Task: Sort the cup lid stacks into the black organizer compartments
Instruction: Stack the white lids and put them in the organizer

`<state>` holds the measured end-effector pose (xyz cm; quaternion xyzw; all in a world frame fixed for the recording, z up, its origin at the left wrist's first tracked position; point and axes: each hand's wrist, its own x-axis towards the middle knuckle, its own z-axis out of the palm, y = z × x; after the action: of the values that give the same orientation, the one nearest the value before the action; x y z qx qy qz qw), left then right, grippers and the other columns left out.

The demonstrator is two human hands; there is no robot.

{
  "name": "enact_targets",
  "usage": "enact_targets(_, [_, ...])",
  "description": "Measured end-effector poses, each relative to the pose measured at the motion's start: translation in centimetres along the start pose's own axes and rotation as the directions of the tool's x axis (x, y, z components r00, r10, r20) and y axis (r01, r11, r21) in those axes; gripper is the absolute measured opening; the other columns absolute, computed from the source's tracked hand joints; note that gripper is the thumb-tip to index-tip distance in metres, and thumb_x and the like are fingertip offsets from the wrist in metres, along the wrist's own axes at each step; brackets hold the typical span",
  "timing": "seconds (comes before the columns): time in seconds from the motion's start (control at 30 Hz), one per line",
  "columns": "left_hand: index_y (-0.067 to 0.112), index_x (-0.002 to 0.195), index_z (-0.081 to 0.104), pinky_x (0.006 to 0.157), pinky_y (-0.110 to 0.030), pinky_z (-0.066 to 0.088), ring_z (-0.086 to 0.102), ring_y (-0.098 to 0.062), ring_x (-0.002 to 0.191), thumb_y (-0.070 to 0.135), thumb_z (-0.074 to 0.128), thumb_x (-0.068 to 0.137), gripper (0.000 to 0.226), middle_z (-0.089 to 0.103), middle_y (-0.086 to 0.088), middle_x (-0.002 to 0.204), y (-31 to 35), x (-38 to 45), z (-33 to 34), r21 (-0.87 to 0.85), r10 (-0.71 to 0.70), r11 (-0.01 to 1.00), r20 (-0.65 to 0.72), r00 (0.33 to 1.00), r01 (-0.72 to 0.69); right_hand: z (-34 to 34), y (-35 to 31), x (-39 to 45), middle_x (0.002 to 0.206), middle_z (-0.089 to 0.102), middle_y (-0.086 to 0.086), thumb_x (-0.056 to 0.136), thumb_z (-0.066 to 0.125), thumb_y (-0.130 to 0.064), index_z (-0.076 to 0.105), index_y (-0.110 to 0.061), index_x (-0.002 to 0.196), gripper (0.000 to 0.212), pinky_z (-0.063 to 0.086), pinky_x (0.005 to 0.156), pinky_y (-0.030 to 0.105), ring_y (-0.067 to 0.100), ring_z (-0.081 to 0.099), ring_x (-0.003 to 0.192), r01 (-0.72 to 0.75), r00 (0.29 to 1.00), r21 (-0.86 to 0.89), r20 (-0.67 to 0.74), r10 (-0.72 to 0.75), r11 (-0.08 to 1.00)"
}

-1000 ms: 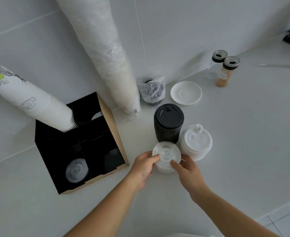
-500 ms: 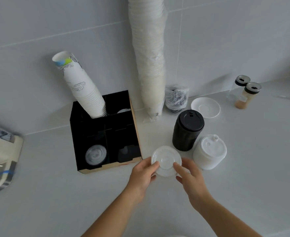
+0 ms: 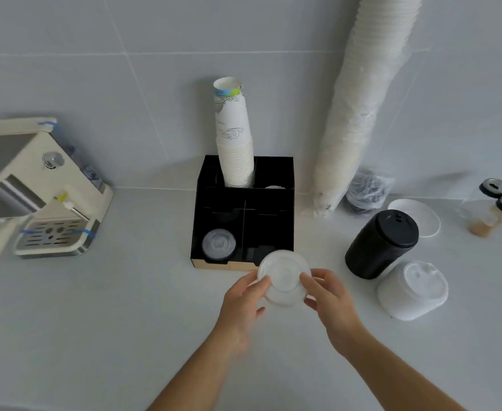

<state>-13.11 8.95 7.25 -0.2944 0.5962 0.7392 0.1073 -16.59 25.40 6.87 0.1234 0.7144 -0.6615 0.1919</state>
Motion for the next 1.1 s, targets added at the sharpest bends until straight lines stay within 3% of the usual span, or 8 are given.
enact_targets(0.23, [0.02,0.123,0.065,0.102,-0.035,0.047,0.062,-0.015,0.112,0.032,0.064,0.09,0.035,0.068,0.0,0.119,1.5,-0.6,-4.6,-0.032,0.019,0.999,-0.112,0.994,-0.023,4.7,-1.8,0.4,0.108,0.07,0.003,0.092,0.064,-0.033,0.063,-0.02,0.108,0.021,0.051,0.101,0.045,0.024,0.065,0.105,-0.006,0.996,-0.087,0.092,0.014,0.996])
enact_targets(0.43, [0.03,0.092,0.075,0.1,-0.033,0.047,0.064,-0.015,0.108,0.027,0.064,0.088,0.012,0.07,-0.001,0.112,2.7,-0.9,-7.4,-0.11,0.039,0.993,-0.103,0.994,-0.05,7.8,-4.6,2.4,0.107,0.07,0.007,0.091,0.064,-0.022,0.065,-0.016,0.103,0.014,0.052,0.098,0.041,0.026,0.065,0.105,0.011,0.981,-0.145,0.194,0.017,0.989])
enact_targets(0.6, [0.029,0.108,0.073,0.103,-0.031,0.045,0.062,-0.007,0.111,0.026,0.062,0.09,0.021,0.069,0.006,0.117,3.1,0.0,-8.9,-0.205,0.05,0.977,-0.071,0.996,-0.064,9.9,-6.9,4.9,0.11,0.07,0.01,0.087,0.064,-0.02,0.067,-0.019,0.104,0.018,0.055,0.098,0.044,0.027,0.068,0.104,0.0,0.971,-0.205,0.233,0.049,0.979])
enact_targets(0.7, [0.033,0.093,0.073,0.1,-0.029,0.047,0.059,-0.007,0.106,0.025,0.063,0.09,0.013,0.066,0.007,0.111,3.9,1.3,-9.2,-0.243,0.039,0.968,-0.093,0.995,-0.061,11.3,-8.1,6.9,0.113,0.069,0.009,0.087,0.062,-0.019,0.067,-0.02,0.105,0.019,0.053,0.1,0.042,0.026,0.066,0.108,0.002,0.96,-0.244,0.273,0.066,0.97])
enact_targets(0.8, [0.03,0.097,0.07,0.104,-0.032,0.044,0.061,-0.01,0.112,0.024,0.062,0.09,0.012,0.068,0.002,0.116,4.6,2.9,-9.1,-0.277,0.021,0.959,-0.135,0.991,-0.058,12.6,-9.1,9.1,0.118,0.065,0.01,0.09,0.059,-0.015,0.064,-0.019,0.108,0.019,0.051,0.103,0.043,0.028,0.062,0.113,-0.007,0.948,-0.257,0.306,0.088,0.966])
enact_targets(1.0, [0.014,0.09,0.067,0.092,-0.027,0.046,0.059,-0.014,0.098,0.026,0.062,0.087,0.013,0.061,-0.004,0.101,5.7,6.7,-9.0,-0.326,-0.073,0.945,-0.197,0.978,0.005,15.0,-10.1,13.6,0.124,0.062,0.012,0.091,0.055,-0.016,0.061,-0.015,0.115,0.025,0.051,0.099,0.039,0.028,0.059,0.115,-0.081,0.929,-0.298,0.323,0.18,0.951])
enact_targets(1.1, [0.014,0.081,0.064,0.092,-0.026,0.048,0.053,-0.012,0.084,0.026,0.062,0.085,0.013,0.052,-0.002,0.086,6.0,8.4,-9.2,-0.35,-0.133,0.935,-0.217,0.967,0.05,16.2,-10.5,14.9,0.117,0.061,0.011,0.093,0.051,-0.013,0.06,-0.012,0.116,0.024,0.052,0.095,0.036,0.027,0.06,0.11,-0.121,0.927,-0.32,0.302,0.223,0.939])
